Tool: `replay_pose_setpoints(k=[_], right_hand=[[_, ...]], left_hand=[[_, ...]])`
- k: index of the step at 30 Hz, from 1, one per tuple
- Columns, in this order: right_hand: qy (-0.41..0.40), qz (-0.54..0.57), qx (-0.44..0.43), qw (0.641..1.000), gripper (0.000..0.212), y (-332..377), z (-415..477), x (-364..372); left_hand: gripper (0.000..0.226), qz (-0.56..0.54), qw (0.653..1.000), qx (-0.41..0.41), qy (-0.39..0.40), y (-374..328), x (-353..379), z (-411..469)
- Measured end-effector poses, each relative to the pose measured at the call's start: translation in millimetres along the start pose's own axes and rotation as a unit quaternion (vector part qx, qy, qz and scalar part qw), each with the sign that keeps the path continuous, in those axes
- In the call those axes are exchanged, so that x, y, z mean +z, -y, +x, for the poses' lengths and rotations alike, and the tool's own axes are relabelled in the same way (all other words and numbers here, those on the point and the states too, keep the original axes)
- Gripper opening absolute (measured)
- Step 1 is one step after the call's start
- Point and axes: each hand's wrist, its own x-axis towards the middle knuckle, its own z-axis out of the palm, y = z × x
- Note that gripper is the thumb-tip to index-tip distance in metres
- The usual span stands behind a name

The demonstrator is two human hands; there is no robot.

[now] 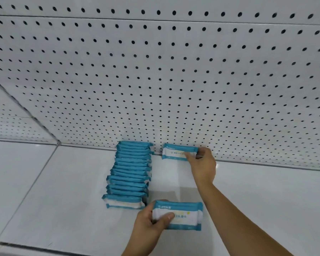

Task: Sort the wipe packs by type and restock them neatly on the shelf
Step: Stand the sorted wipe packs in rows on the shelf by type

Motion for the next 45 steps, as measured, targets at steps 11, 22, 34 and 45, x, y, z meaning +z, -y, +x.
replay_pose_setpoints(k=[11,22,34,45], right_hand=[[0.343,0.155,0.086,0.922,0.032,-10.7,-57.0,-107.1],[0.245,0.148,0.027,0.958,0.033,-18.3,-30.6,-69.4],[0.056,0.039,-0.025,0.997,0.049,-29.1,6.4,12.5],[0.055,0.047,-0.024,0.997,0.059,-33.0,8.1,13.3]], left_hand=[[0.015,-0.008,0.998,0.05,-0.033,-21.2,22.6,20.4],[0.048,0.065,0.988,0.079,-0.115,-10.7,45.9,67.2],[0.063,0.075,0.984,0.038,-0.158,-5.0,50.5,83.9],[0.059,0.053,0.988,0.012,-0.145,-1.2,44.9,79.0]])
